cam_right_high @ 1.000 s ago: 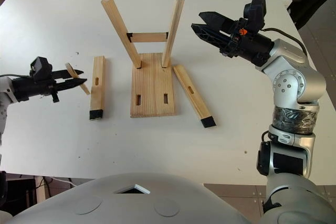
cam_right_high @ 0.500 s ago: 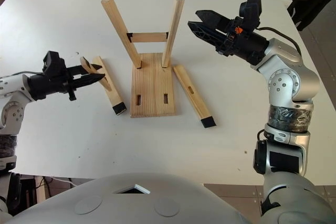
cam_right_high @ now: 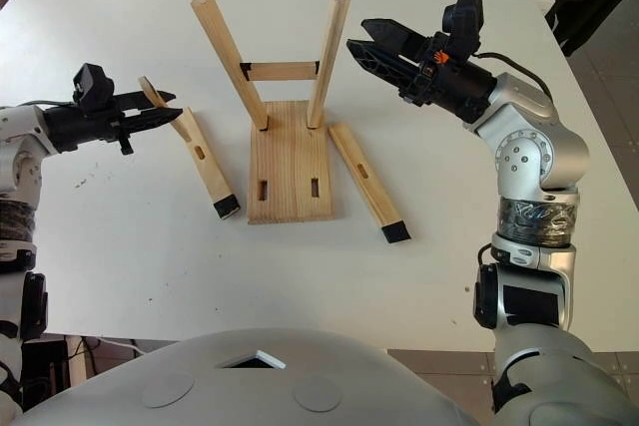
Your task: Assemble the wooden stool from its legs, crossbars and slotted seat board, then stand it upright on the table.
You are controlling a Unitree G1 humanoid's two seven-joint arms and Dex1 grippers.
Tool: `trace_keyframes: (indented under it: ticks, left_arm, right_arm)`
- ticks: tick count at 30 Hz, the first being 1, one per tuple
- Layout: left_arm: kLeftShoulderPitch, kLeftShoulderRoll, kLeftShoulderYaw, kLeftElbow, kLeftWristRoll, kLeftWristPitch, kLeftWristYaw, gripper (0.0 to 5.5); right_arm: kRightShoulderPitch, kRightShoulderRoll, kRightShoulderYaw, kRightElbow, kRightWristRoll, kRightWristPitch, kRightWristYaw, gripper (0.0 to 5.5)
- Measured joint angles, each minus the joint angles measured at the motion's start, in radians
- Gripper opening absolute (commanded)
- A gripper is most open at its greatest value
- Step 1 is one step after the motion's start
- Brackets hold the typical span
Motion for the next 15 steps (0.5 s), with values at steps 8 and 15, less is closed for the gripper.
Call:
trace_keyframes:
  ticks: [8, 15]
  left_arm:
    - [0.023, -0.013, 0.003, -0.007, 0.0, -0.011, 0.001, 1.31]
    - [0.054, -0.042, 0.002, -0.024, 0.0, -0.011, 0.005, 1.31]
  right_arm:
    - [-0.012, 0.0, 0.008, 0.031, 0.0, -0.001, 0.013, 2.49]
    - [-0.02, 0.0, 0.014, 0.053, -0.006, -0.001, 0.015, 2.49]
